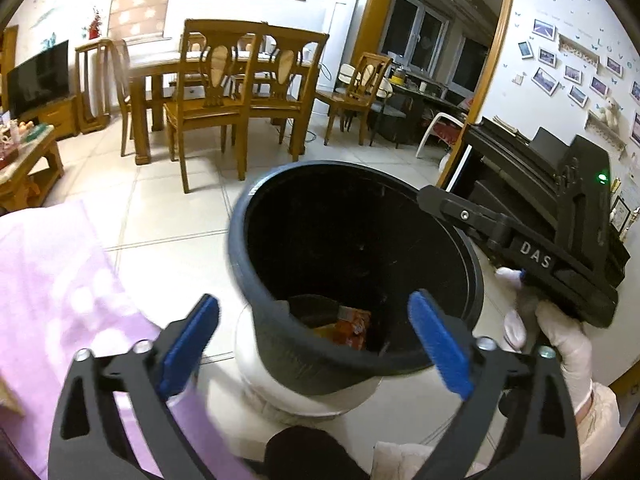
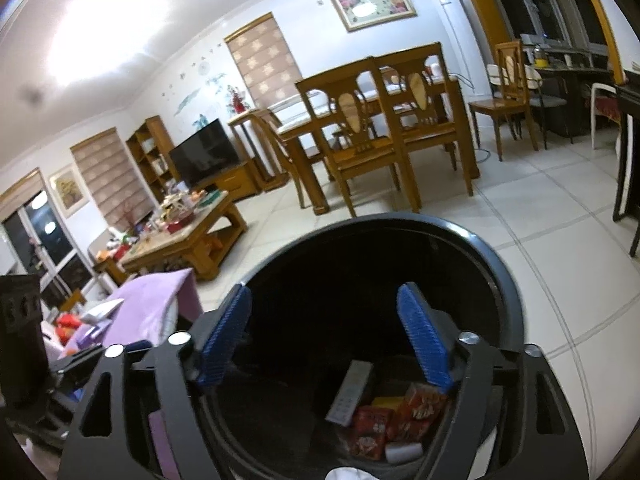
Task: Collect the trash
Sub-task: 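Move both tools back over the table, then grasp the orange with the left tool while the right tool grasps the paper bag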
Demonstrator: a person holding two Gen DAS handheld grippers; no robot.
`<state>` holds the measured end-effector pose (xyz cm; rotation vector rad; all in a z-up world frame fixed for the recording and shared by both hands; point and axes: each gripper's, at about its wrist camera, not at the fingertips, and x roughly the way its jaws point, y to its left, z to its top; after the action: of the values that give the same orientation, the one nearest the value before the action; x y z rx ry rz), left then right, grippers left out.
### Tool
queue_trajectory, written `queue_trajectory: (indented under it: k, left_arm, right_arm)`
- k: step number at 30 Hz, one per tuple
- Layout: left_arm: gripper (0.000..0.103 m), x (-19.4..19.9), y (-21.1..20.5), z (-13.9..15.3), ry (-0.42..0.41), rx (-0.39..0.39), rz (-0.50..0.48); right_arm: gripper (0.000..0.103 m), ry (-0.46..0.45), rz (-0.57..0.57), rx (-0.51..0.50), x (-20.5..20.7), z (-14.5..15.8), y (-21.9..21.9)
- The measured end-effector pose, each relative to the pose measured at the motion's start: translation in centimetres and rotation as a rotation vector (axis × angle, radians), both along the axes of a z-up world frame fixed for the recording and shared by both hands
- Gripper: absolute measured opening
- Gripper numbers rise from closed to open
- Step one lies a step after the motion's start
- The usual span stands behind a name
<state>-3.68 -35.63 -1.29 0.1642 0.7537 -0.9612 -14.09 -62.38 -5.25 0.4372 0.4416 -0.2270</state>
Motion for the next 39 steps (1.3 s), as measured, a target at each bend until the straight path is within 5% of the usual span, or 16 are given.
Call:
queue_trajectory:
  k: [6, 20, 29, 34, 39]
  left_arm:
    - [0.098, 1.2, 7.4, 1.2, -0.001, -0.029, 0.125]
    - [0.098, 8.6, 32.4, 0.0, 0.038, -0.023, 0.695]
    - [0.096, 12.9, 35.5, -2.9, 0.121, 0.057, 0.756]
    - [0.092, 13.7, 36.9, -3.5, 0.168, 0.039, 0.758]
    - [0.074, 14.5, 37.5, -3.9, 0.181, 0.045, 0.763]
  right_arm:
    - [0.09, -0.007, 0.123, -0.002, 2.9, 1.6, 4.4]
    - [0.089, 0.003, 0.643, -0.143, 11.6, 4.2, 24.9]
    - [0.067, 0.127, 0.896, -0.378, 15.1, 2.9, 36.6]
    - [0.064, 0.166, 0.988, -0.553, 16.4, 0.5, 40.0]
    - [0.044, 0.235, 1.049, -0.681, 18.1, -1.6, 41.8]
